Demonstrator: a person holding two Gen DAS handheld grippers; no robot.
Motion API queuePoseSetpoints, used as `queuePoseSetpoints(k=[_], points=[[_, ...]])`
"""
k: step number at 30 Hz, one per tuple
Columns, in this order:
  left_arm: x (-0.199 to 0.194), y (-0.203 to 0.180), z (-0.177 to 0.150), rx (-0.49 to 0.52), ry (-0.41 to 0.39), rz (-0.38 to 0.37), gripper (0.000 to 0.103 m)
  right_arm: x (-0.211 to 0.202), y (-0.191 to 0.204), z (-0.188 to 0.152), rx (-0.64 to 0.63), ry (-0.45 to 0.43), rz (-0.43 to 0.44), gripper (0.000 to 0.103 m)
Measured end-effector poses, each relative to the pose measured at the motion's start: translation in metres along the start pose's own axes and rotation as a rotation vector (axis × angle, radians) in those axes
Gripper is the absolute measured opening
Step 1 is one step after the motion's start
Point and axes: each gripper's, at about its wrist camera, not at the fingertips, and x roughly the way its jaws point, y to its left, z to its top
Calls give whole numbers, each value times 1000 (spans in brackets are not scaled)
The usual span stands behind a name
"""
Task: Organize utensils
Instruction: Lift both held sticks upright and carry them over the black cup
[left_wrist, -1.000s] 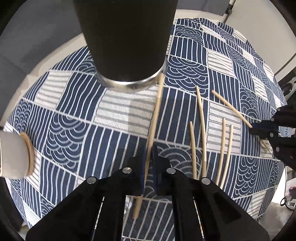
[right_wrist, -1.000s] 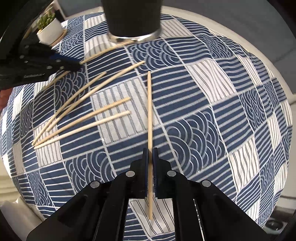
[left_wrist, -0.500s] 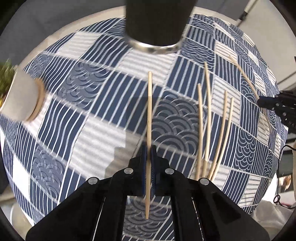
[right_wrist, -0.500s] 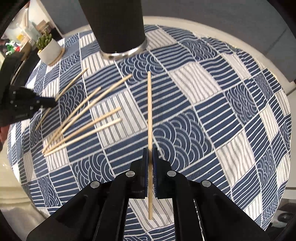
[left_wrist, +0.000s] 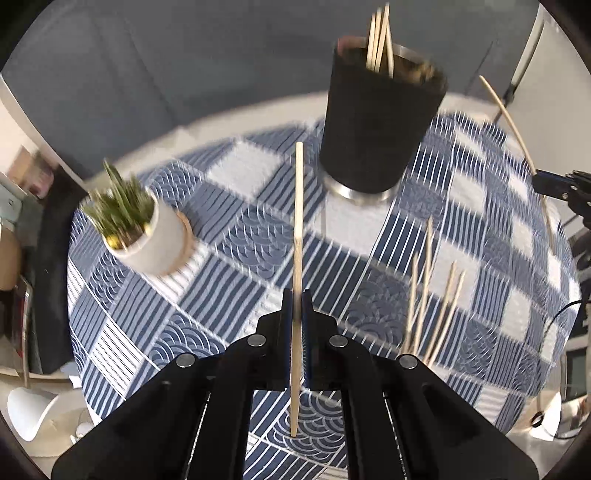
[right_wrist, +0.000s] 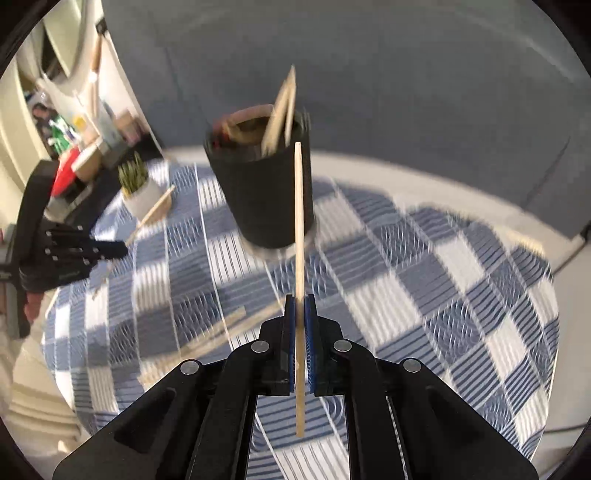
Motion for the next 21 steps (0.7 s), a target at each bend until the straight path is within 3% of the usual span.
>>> queuePoseSetpoints(k=[10,16,21], points=[[-69,-13,63,15,-272,-74,5,-30,11,64,24,-265,113,5],[-98,-21,103,20,-482,-186,5,-40,12,99,61,-407,200,5],[-95,-19,128,-17,-557,-298,5,-34,11,122,63,-469,215,5]])
